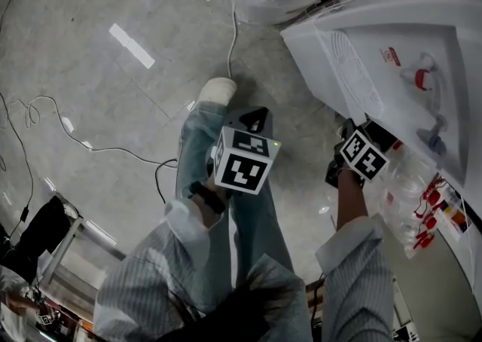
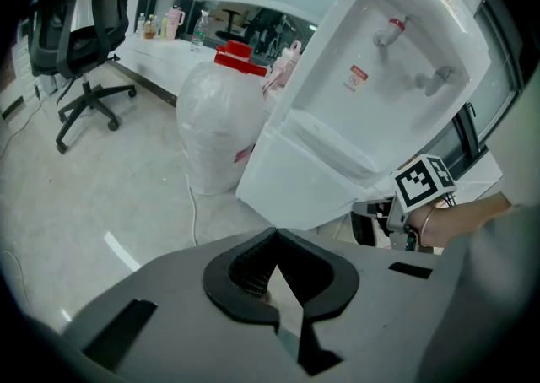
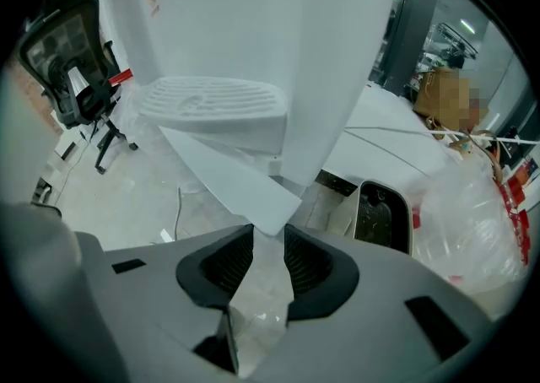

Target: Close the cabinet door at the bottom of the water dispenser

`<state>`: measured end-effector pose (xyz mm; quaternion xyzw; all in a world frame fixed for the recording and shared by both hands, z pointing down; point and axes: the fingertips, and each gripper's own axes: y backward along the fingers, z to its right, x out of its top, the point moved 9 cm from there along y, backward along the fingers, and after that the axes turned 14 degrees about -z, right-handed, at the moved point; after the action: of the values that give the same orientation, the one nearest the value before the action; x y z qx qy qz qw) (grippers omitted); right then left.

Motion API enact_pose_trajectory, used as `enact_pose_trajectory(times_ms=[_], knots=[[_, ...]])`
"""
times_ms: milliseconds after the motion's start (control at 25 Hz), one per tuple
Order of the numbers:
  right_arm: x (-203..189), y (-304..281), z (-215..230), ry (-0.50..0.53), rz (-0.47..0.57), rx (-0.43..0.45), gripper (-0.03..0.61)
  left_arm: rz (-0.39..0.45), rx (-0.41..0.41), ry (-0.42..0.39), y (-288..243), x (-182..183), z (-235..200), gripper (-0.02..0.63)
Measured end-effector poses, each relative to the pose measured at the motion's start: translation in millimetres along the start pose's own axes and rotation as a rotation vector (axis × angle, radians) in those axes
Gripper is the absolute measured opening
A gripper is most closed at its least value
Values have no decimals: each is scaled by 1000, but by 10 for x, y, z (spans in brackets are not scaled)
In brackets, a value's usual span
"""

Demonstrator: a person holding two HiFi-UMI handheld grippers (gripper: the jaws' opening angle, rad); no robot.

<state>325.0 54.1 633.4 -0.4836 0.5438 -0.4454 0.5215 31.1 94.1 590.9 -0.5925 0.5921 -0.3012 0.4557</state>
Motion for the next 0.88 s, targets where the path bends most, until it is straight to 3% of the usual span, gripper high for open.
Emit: enact_pose_trajectory(times_ms=[880], knots=[[257,-83,192,-6,46,-76,107,5,7,-4,-81,64,31,11]])
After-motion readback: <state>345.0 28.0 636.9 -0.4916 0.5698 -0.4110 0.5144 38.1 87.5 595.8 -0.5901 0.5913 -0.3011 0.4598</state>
